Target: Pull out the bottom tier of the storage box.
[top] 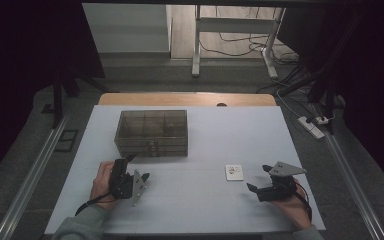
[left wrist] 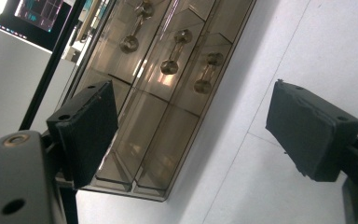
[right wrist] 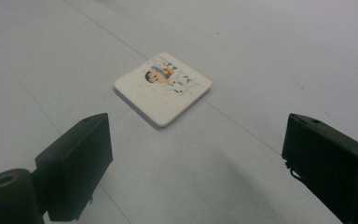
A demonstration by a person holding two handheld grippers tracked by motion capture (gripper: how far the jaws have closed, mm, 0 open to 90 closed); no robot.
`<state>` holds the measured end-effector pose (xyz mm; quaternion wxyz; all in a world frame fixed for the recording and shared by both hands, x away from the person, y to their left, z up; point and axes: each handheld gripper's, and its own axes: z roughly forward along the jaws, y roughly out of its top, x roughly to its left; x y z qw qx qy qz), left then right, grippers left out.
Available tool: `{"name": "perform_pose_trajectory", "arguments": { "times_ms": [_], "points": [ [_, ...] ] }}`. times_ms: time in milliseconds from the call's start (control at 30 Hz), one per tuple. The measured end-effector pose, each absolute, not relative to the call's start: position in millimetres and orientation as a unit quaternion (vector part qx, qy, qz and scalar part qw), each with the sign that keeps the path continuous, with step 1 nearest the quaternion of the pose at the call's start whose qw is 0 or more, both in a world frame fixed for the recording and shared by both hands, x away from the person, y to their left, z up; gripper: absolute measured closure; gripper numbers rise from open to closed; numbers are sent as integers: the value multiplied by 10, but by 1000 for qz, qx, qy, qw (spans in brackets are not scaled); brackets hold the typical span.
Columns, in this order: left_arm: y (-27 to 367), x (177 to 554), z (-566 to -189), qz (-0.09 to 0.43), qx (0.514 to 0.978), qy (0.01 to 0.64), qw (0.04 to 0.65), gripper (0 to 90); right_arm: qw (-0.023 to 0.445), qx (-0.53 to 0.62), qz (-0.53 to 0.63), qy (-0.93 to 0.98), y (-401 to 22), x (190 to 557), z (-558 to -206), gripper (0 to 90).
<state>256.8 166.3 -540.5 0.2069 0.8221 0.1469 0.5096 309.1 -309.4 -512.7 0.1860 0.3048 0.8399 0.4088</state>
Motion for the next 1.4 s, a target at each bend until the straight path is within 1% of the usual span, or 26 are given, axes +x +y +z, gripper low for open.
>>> {"name": "perform_pose_trajectory", "arguments": {
  "times_ms": [700, 1400],
  "points": [
    [1623, 2656, -5452, 521, 817, 142, 203, 186, 193, 305, 410, 837, -3095, 3085, -5121, 82],
    [1581, 2707, -5517, 539, 816, 112, 177, 218, 194, 305, 410, 838, -3096, 3086, -5122, 83]
  ]
}}
